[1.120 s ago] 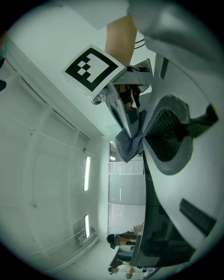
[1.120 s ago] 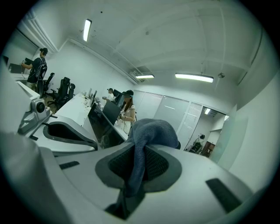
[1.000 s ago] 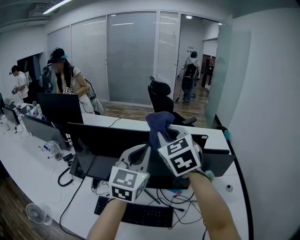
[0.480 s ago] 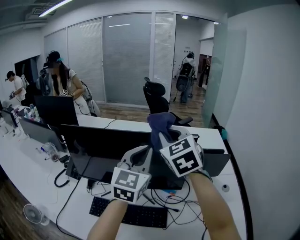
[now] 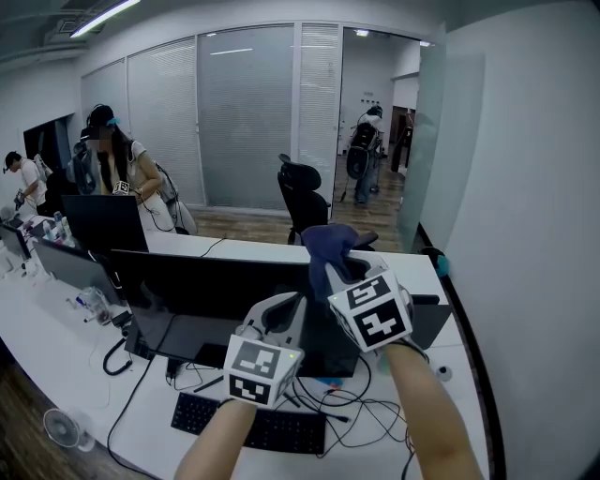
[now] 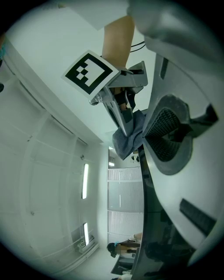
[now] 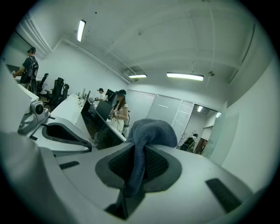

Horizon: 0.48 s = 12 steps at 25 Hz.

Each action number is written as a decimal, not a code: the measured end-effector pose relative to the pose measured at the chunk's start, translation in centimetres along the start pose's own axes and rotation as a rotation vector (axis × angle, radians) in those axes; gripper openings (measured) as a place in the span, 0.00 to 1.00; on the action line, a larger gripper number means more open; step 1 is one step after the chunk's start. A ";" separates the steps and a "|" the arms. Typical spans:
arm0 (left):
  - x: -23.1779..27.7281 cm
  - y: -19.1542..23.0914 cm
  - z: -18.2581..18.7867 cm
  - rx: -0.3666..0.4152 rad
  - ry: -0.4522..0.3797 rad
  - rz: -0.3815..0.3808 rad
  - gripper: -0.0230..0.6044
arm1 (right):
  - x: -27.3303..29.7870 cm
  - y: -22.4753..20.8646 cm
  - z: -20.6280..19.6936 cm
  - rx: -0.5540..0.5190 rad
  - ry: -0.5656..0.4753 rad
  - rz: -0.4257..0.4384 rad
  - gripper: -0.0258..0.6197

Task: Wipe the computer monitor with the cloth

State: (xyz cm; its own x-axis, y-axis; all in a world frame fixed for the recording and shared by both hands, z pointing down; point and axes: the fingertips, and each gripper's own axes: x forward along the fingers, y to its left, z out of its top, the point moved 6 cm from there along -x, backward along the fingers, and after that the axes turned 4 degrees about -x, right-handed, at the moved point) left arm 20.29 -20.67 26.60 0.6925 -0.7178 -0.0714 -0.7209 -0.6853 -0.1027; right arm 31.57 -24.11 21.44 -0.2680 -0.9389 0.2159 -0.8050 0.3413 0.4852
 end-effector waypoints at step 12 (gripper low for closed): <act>1.7 -3.1 0.2 0.000 -0.004 -0.035 0.05 | -2.2 -2.9 -2.0 0.005 0.014 -0.048 0.13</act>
State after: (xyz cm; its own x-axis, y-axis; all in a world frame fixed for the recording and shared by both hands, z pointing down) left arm 23.73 -19.73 26.58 0.7177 -0.6926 -0.0719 -0.6960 -0.7104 -0.1047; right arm 35.47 -22.98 21.25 -0.2219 -0.9534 0.2046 -0.8194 0.2961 0.4909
